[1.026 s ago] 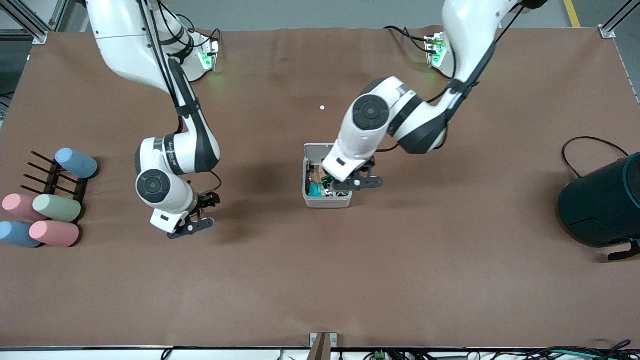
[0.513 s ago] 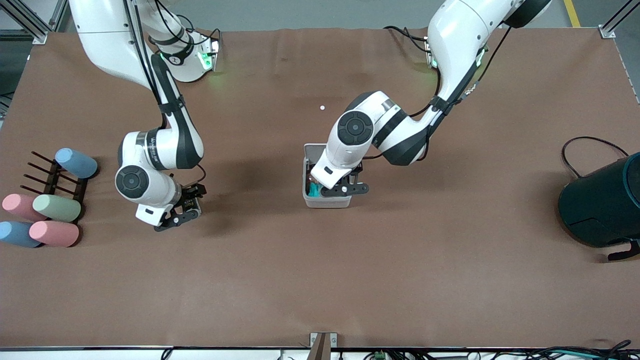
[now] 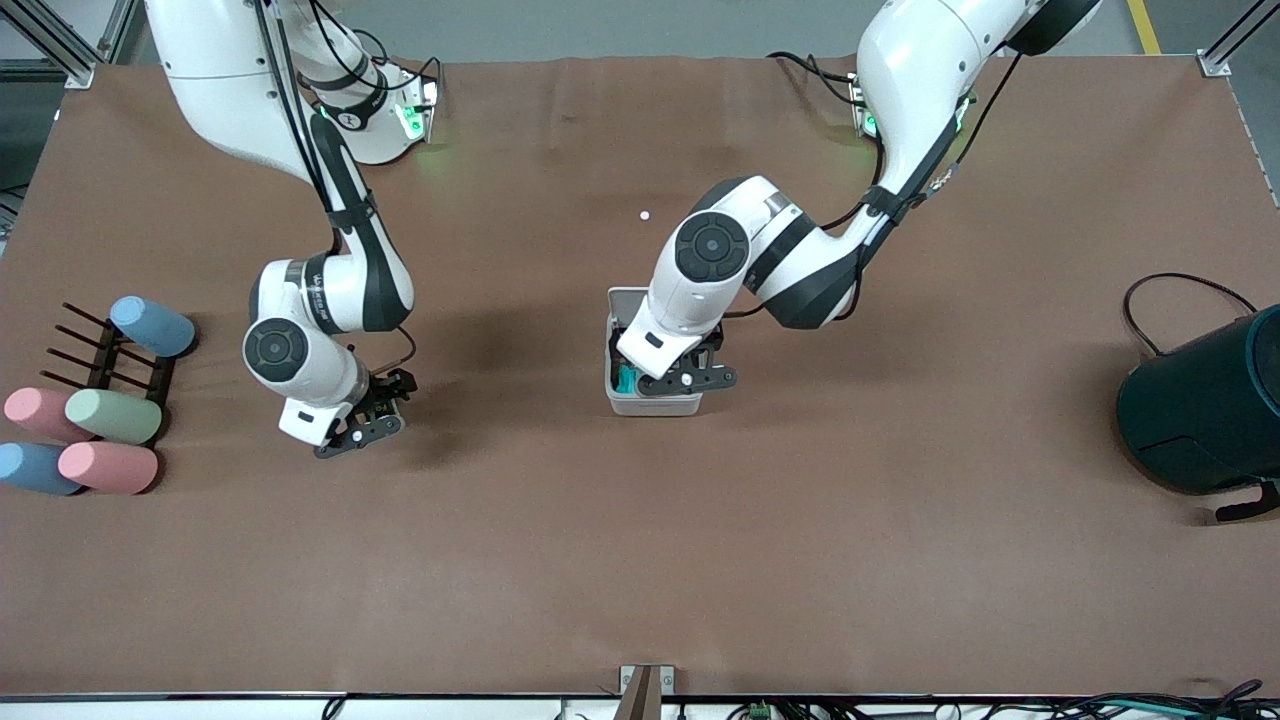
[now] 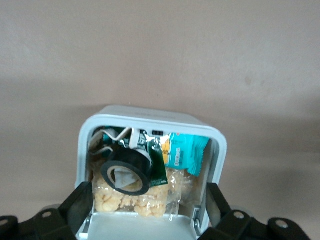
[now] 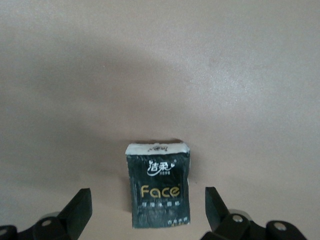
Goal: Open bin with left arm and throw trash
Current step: 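Lift the black Face packet with the right gripper while the left gripper withdraws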
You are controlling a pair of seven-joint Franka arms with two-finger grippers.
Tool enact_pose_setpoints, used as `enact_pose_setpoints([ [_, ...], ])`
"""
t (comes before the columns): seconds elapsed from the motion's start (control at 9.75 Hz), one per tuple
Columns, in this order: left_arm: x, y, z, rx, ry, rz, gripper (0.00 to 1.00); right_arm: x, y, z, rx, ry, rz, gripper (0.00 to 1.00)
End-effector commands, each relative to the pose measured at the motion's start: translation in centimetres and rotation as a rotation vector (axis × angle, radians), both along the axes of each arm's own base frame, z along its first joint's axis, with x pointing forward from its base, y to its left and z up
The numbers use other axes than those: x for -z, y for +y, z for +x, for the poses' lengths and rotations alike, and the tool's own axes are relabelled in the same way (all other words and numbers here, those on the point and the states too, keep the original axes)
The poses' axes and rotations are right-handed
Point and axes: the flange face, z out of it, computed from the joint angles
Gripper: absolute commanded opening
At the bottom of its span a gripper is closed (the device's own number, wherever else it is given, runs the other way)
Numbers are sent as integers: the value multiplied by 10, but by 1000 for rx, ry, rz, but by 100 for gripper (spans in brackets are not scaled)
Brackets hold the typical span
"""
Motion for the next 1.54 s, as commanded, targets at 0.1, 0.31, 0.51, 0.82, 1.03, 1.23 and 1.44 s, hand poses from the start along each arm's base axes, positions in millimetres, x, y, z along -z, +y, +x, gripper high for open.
enact_pose_setpoints([
  [0.1, -73, 107, 55, -20, -59, 83, 100, 19, -3, -4, -22, -8, -21, 99],
  [0.31, -114, 199, 81, -9, -45, 133, 100, 28, -3, -4, -26, -15, -26, 91],
  [0.51, -148, 257, 81, -1, -5, 168, 100, 28, -3, -5, -21, -13, -26, 67],
  [0.82, -200, 320, 70, -24, 6, 204, 100, 28, -2, -5, -17, -13, -23, 47],
  [1.03, -232, 359, 62, -32, -11, 207, 100, 23, 2, -2, -5, -12, -16, 47],
  [1.23, -251, 390, 57, -12, -18, 169, 100, -5, 23, 10, 27, -28, 30, 47],
  [1.44, -258, 410, 52, 65, -8, 171, 100, -42, 52, 24, 97, -56, 95, 47],
])
